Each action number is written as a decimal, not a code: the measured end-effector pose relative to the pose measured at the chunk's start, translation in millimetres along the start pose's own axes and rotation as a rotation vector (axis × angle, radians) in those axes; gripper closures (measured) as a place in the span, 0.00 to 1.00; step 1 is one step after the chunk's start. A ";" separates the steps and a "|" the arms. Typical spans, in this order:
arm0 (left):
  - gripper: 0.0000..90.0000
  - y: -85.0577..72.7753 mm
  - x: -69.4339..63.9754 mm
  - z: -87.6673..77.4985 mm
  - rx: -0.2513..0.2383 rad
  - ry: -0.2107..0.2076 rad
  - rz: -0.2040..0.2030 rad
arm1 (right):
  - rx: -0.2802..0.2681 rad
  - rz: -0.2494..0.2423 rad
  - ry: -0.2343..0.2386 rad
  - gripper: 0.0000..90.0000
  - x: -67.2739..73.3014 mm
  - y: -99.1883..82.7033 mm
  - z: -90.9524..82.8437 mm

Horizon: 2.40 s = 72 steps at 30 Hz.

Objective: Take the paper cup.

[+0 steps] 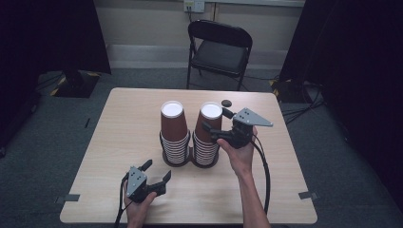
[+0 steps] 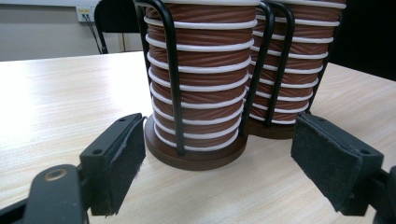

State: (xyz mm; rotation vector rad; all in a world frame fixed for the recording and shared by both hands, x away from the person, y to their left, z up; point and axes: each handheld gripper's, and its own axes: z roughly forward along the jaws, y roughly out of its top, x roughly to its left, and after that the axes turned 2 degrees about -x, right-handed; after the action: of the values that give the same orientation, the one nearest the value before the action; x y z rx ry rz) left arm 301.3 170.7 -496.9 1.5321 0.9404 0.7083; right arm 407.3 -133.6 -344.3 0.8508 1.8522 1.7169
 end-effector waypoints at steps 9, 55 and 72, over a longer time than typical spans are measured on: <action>0.19 -0.1 0.5 -0.6 -0.003 -0.003 0.006 | 0.063 0.010 -0.005 0.14 -2.5 -11.7 18.6; 0.20 -0.1 -0.7 -0.7 0.001 0.012 0.001 | 0.151 0.035 -0.003 0.12 -9.4 -36.0 36.2; 0.20 0.0 -1.0 -0.6 0.003 0.012 0.008 | 0.121 0.045 0.005 0.13 -10.3 -28.2 32.2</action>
State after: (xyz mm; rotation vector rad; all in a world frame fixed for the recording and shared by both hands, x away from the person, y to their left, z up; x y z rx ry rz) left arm 300.3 170.1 -496.8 1.5364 0.9449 0.7230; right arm 433.8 -119.2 -376.4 0.9429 1.9703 1.6485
